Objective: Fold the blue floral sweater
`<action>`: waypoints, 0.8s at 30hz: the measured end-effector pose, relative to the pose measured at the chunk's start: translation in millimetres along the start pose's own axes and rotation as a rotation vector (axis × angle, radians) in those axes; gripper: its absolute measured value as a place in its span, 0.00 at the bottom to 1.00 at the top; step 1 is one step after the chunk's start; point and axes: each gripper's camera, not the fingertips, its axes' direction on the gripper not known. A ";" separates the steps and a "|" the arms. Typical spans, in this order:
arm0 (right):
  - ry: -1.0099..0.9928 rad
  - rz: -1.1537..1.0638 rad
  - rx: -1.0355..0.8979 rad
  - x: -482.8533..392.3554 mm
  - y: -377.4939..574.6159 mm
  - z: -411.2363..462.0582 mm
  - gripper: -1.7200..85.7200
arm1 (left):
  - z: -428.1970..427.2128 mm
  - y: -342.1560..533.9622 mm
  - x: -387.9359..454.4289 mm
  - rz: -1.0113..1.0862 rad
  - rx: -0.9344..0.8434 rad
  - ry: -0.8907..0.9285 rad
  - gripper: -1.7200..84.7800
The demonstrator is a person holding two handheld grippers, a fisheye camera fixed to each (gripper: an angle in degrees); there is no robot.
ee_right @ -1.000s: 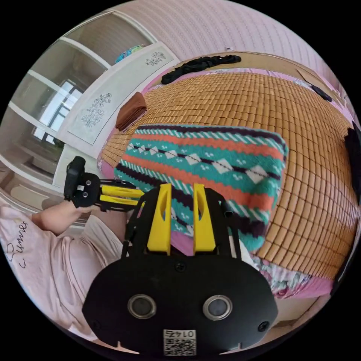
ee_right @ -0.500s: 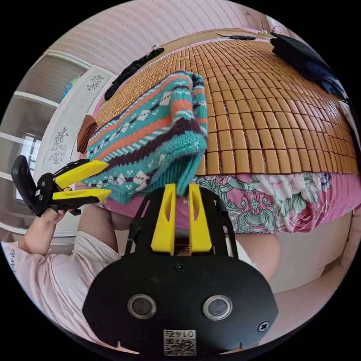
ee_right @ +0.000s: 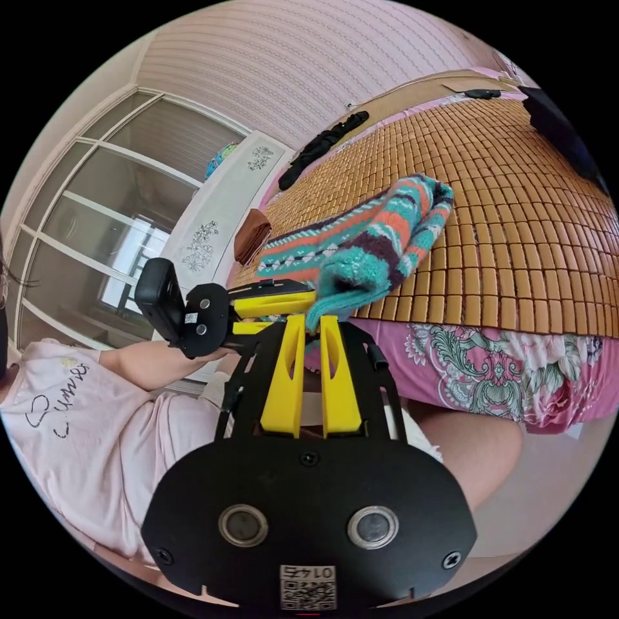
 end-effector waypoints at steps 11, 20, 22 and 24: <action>-0.136 0.363 0.318 96.4 57.2 -49.3 0.31 | -46.7 91.7 19.6 -0.012 0.081 0.071 0.09; -0.381 0.395 0.249 91.4 37.6 -7.8 0.14 | -69.1 147.4 24.1 -0.026 0.087 0.067 0.09; -0.267 0.301 0.239 67.4 34.2 -26.3 0.13 | -75.5 149.7 19.4 -0.041 0.122 0.108 0.09; -0.186 0.248 0.270 49.2 34.5 -47.1 0.12 | -79.4 146.9 15.7 -0.049 0.167 0.169 0.09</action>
